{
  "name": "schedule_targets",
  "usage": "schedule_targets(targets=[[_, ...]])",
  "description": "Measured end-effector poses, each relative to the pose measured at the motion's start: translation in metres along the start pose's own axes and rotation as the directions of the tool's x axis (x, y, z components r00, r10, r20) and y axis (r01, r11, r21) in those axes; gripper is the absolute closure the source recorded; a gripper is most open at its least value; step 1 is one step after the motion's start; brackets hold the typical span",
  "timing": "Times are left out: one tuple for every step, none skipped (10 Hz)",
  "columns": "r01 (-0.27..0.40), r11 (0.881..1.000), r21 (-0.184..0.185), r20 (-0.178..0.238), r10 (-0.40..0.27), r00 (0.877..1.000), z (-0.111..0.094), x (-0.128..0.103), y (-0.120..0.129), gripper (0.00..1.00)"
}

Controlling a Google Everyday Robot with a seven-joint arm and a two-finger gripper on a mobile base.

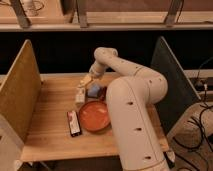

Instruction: Place the white sponge in the ceramic cup

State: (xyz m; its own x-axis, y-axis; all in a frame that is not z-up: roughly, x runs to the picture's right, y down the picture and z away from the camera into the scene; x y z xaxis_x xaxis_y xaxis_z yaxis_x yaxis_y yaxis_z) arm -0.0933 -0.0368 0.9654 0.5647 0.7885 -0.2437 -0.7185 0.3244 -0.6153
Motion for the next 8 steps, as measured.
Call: schedule_targets(targets=[[-0.005, 1.000, -0.010, -0.006, 0.005, 1.000, 0.004, 0.002, 0.001, 0.20], [-0.005, 1.000, -0.010, -0.004, 0.005, 1.000, 0.004, 0.001, 0.001, 0.20], [-0.006, 1.000, -0.010, -0.005, 0.006, 1.000, 0.004, 0.001, 0.001, 0.20], [-0.005, 1.000, -0.010, -0.005, 0.005, 1.000, 0.004, 0.001, 0.001, 0.20], [-0.005, 1.000, -0.010, -0.005, 0.005, 1.000, 0.004, 0.001, 0.001, 0.20], [-0.009, 1.000, -0.014, -0.009, 0.009, 1.000, 0.006, 0.002, 0.001, 0.20], [-0.020, 0.999, -0.027, -0.026, 0.020, 0.999, 0.014, 0.009, 0.001, 0.20], [-0.032, 0.999, -0.033, -0.040, 0.030, 0.999, 0.020, 0.013, -0.001, 0.20]])
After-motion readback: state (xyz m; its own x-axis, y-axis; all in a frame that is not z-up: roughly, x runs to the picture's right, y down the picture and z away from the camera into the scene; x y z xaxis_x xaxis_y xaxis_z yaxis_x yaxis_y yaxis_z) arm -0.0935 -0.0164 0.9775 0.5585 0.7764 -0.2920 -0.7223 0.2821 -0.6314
